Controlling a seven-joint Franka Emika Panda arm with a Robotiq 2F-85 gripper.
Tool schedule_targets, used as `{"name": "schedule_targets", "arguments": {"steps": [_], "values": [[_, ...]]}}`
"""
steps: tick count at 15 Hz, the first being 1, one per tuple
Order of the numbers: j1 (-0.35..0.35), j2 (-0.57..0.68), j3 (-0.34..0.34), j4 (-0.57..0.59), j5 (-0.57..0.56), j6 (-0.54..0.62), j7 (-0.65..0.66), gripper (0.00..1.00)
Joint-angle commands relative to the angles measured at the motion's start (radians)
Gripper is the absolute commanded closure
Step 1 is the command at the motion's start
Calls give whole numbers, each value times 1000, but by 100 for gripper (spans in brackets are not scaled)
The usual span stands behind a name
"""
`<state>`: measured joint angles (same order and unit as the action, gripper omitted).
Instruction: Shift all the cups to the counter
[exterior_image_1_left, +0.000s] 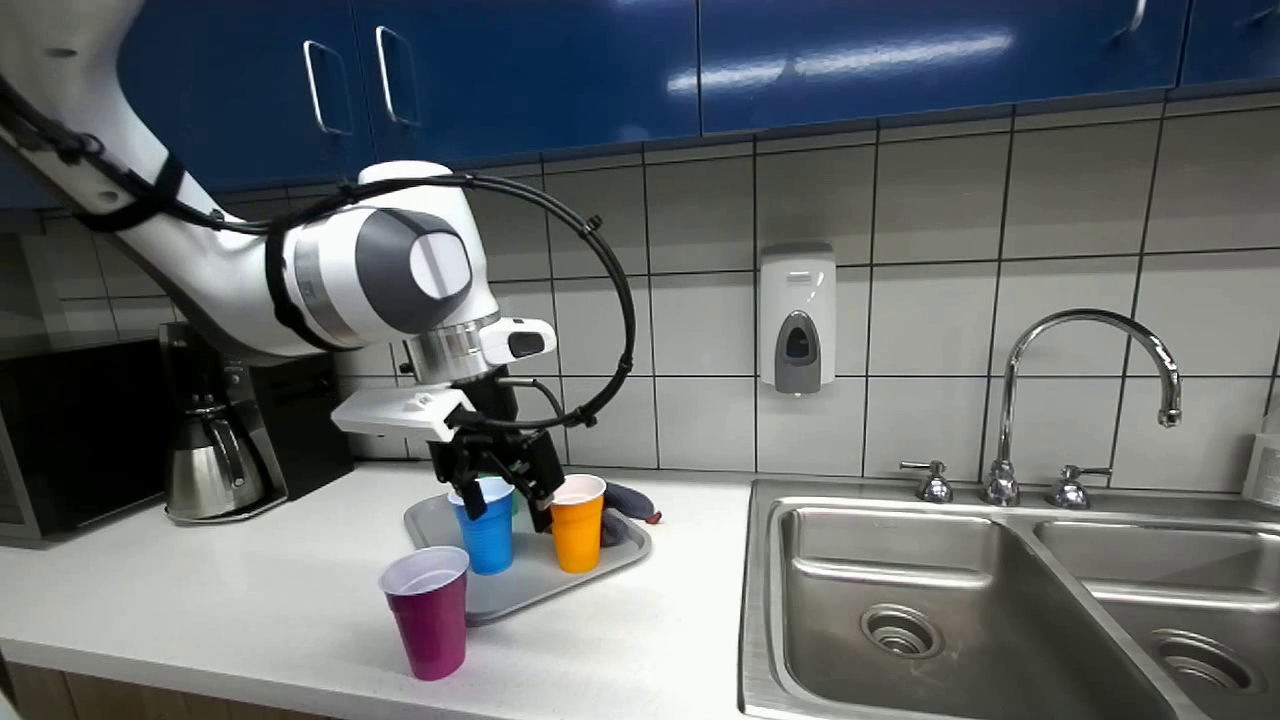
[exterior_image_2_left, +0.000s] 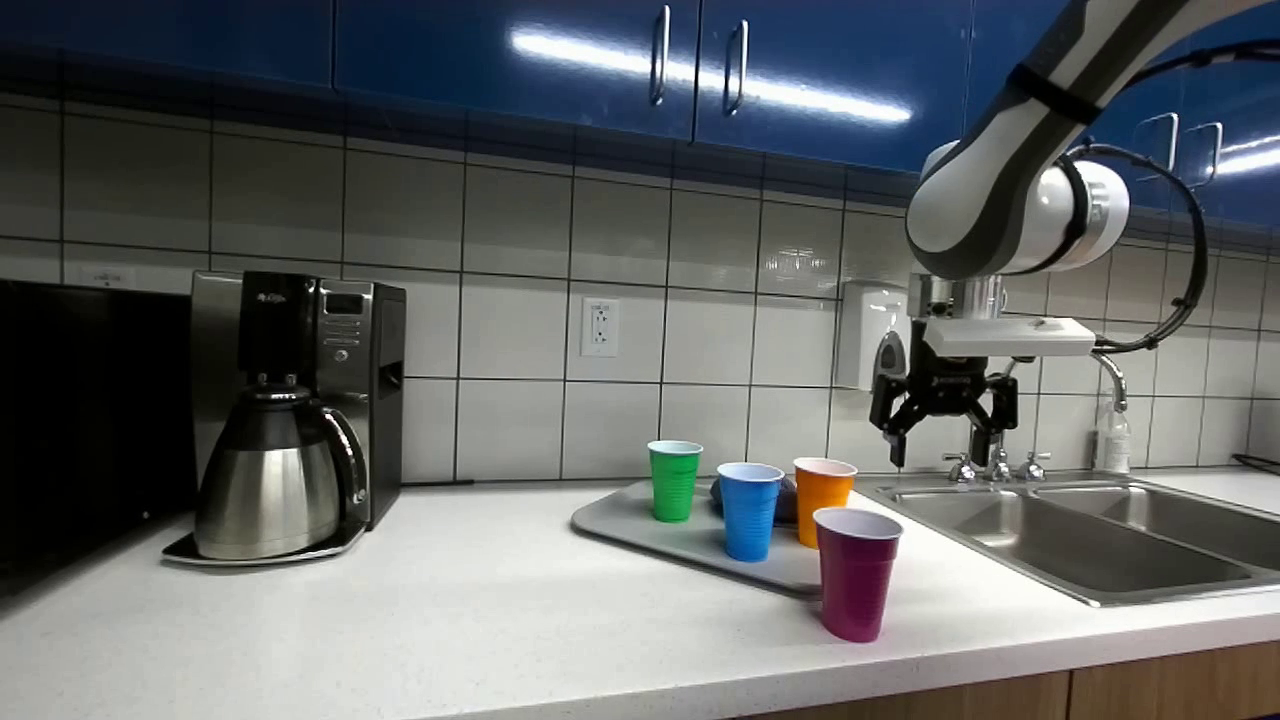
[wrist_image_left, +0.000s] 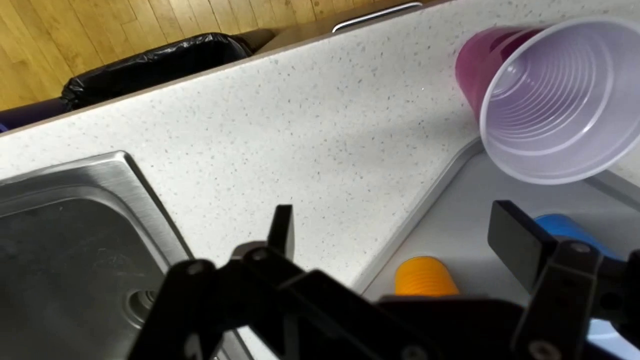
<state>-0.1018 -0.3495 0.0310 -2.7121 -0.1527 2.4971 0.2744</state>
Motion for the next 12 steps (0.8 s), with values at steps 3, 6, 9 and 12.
{"name": "schedule_targets", "arguments": {"steps": [3,6,9,12], "values": [[-70,129,10,79,-83,101,75,0],[-76,186,5,127,-94,126,107,0],[-69,249,-3,183,-100,143,155,0],[-60,312,-11,244,-128,150,225,0]]}}
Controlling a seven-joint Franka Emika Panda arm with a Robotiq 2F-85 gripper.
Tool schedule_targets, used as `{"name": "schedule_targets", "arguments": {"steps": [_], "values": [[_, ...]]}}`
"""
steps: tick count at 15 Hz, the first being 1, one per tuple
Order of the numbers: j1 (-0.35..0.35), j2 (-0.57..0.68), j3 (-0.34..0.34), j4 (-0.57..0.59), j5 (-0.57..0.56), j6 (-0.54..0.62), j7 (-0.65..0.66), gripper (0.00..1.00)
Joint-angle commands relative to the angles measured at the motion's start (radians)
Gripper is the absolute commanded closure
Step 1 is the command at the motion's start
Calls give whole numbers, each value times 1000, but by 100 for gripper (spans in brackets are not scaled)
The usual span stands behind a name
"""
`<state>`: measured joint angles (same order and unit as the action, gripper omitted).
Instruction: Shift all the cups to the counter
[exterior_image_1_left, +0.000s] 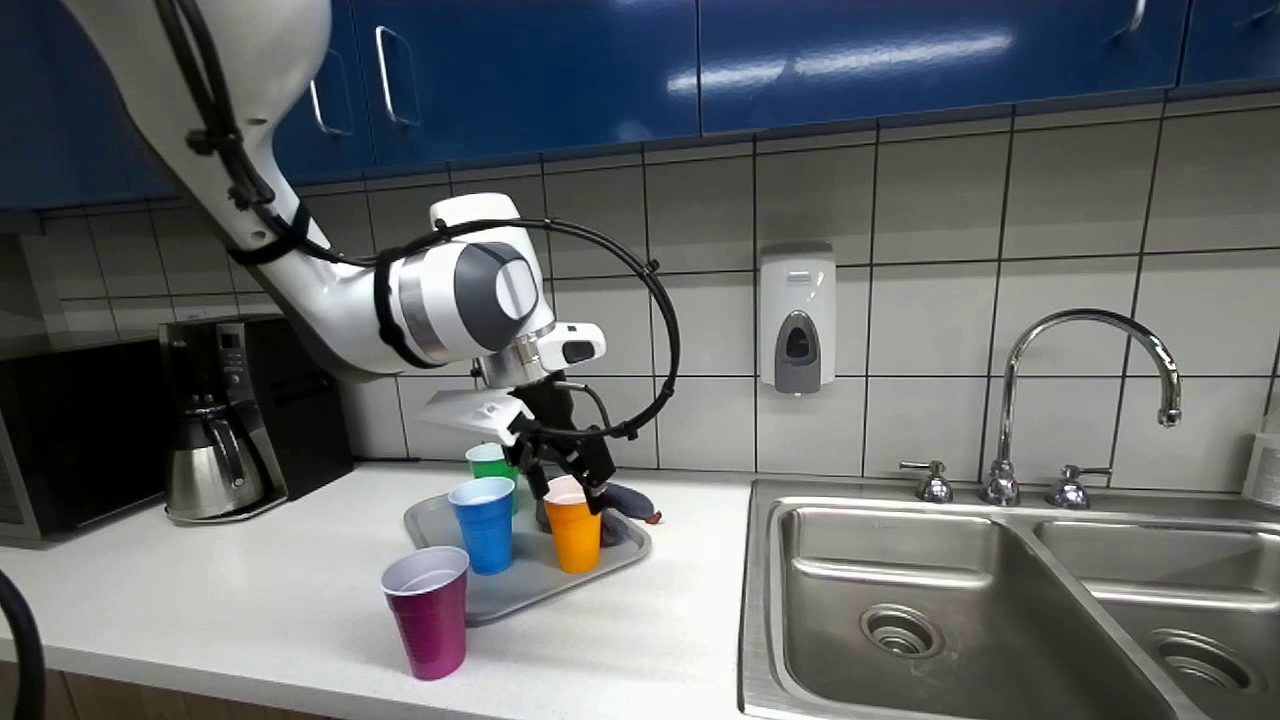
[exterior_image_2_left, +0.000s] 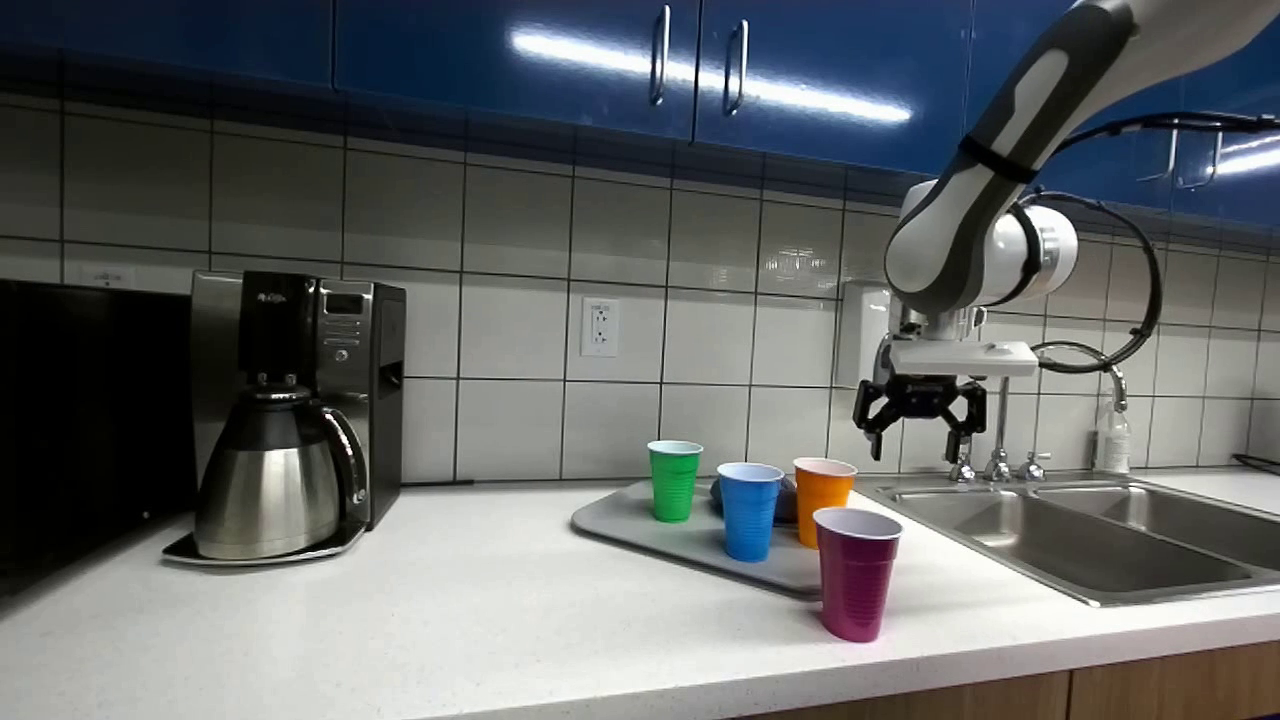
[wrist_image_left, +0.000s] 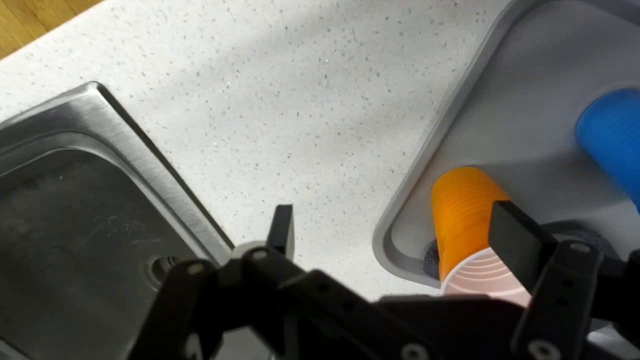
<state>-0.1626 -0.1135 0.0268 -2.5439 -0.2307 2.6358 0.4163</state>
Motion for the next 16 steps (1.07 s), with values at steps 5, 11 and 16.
{"name": "schedule_targets", "arguments": {"steps": [5,11,16], "values": [[38,165,-39,179,-86,17,198,0],[114,286,-84,302,-68,-11,271,0],[173,401,-118,404,-19,-42,278,0]]}}
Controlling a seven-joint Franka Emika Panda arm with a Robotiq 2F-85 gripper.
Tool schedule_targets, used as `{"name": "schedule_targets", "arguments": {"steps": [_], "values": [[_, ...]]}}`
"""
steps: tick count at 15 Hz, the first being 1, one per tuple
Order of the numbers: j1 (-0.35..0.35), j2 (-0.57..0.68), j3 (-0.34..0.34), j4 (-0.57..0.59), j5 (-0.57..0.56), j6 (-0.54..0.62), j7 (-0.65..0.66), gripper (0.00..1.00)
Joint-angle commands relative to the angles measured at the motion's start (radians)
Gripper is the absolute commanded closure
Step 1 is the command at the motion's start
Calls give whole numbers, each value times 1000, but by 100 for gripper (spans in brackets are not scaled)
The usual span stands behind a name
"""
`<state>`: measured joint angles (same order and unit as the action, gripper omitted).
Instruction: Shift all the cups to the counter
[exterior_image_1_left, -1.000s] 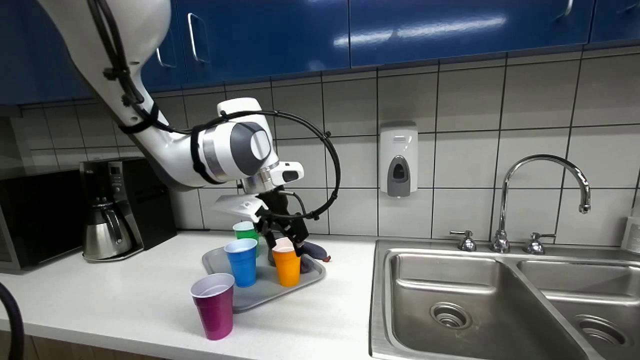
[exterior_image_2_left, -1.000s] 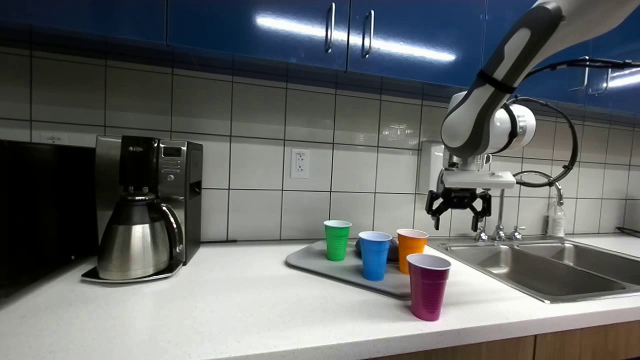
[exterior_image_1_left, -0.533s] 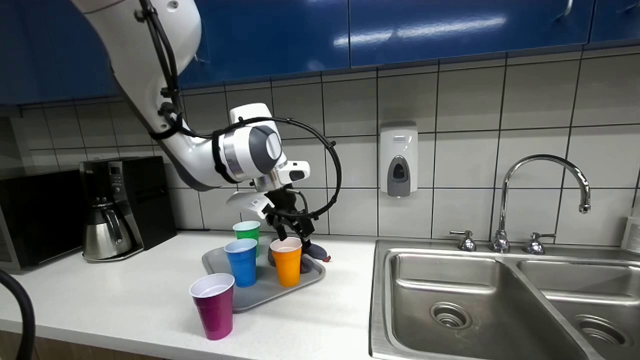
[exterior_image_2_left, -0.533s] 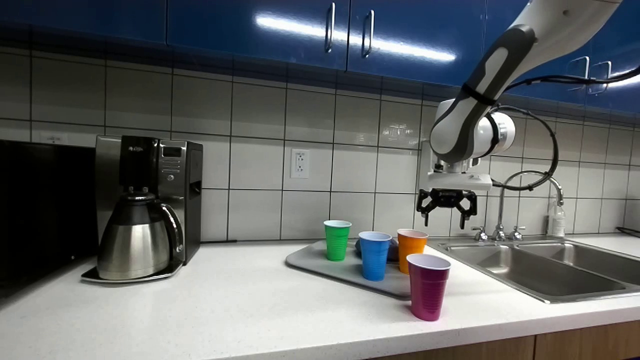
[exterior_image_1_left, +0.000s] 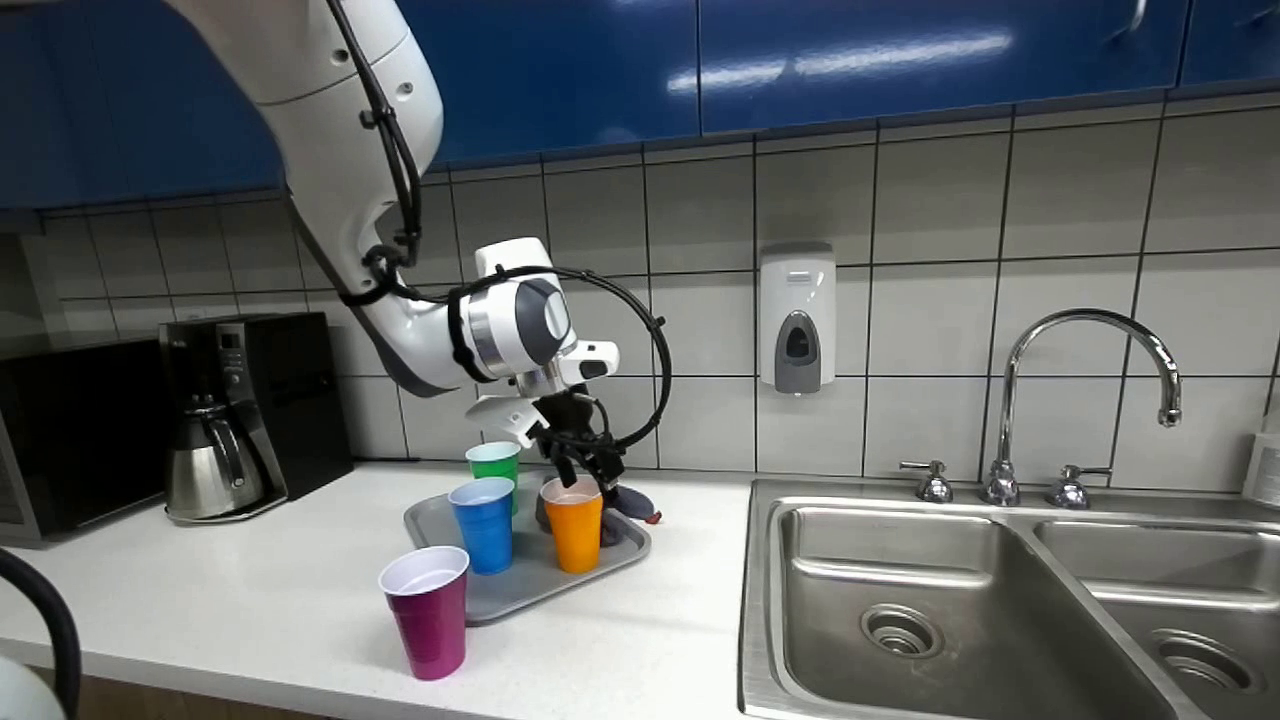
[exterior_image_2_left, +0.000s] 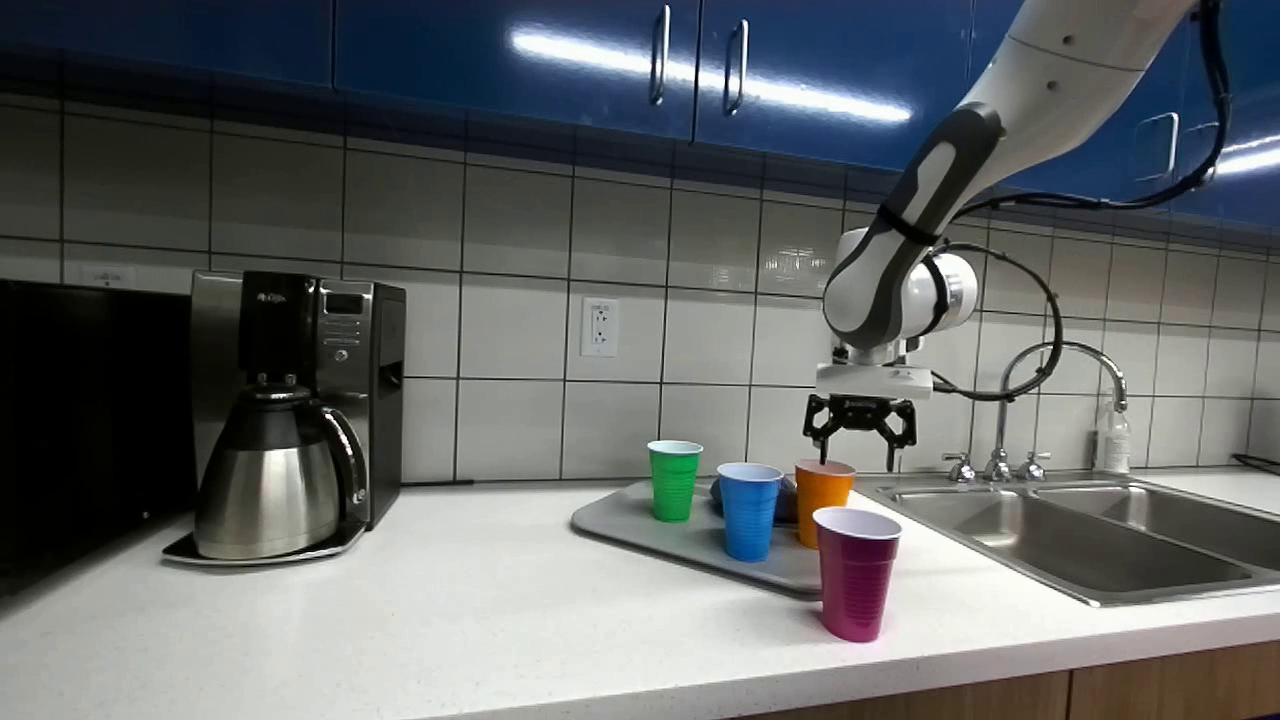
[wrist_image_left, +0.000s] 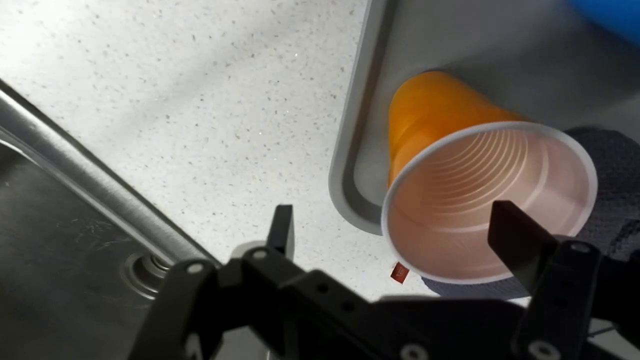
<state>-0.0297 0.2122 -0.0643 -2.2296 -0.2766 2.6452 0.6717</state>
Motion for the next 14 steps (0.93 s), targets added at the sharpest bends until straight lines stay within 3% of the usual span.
{"name": "schedule_targets", "arguments": {"steps": [1,7,14], "values": [[49,97,-33,108,39,-57,20,0],[85,188,-57,181,118,-83,6,0],[94,185,-78,167,169,-56,0,0]]}}
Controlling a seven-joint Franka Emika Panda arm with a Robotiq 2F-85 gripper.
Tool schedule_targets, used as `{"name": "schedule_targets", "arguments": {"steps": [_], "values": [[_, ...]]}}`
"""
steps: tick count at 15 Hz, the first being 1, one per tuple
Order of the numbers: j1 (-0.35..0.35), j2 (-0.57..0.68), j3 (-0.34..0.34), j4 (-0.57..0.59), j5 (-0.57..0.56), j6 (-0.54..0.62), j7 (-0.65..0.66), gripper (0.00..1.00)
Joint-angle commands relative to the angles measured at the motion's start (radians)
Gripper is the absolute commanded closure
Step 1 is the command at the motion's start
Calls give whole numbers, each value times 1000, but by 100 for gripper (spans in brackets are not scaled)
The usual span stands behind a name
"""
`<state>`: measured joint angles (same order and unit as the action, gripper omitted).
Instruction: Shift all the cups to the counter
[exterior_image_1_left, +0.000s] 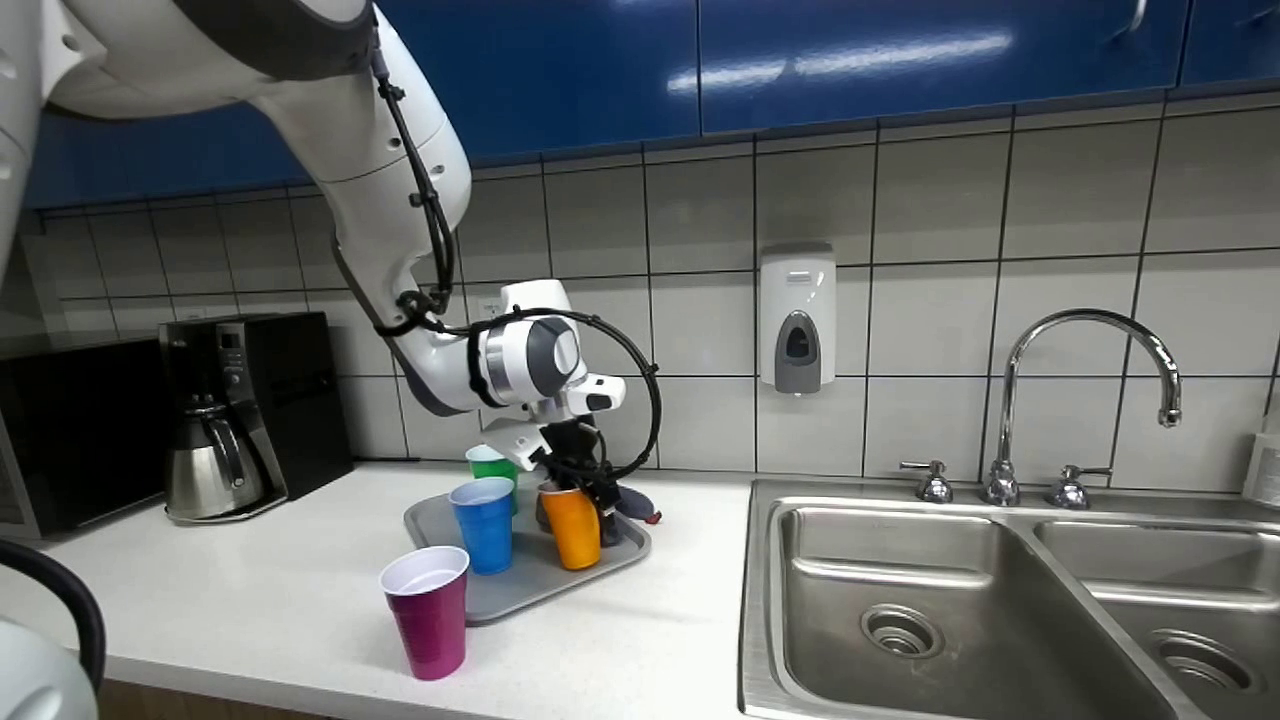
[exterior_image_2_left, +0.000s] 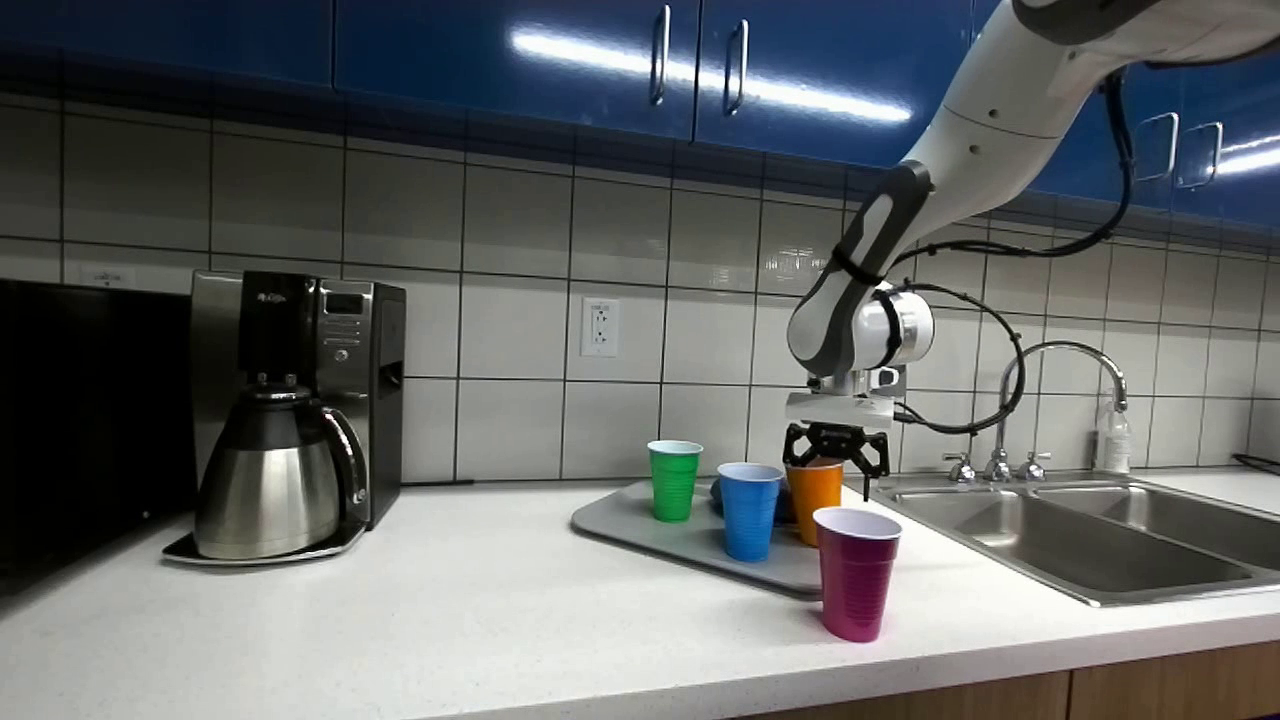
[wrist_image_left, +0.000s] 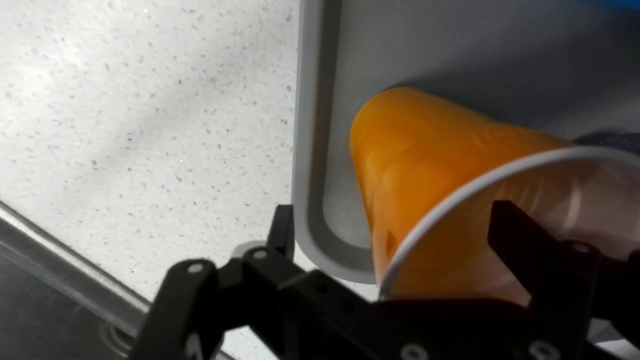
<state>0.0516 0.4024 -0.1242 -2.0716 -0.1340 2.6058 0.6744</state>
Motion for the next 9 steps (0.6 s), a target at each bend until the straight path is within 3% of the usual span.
{"name": "schedule_targets", "arguments": {"steps": [1,2,3,4,9], "values": [[11,-9,-21,6,30,-15,-4,0],[10,-10,-23,5,35,-15,-6,0],[10,-12,-25,3,38,-14,-6,25],[9,-13,-27,2,40,-14,-7,27],[10,-18,-39,-1,37,-17,-7,66]]}}
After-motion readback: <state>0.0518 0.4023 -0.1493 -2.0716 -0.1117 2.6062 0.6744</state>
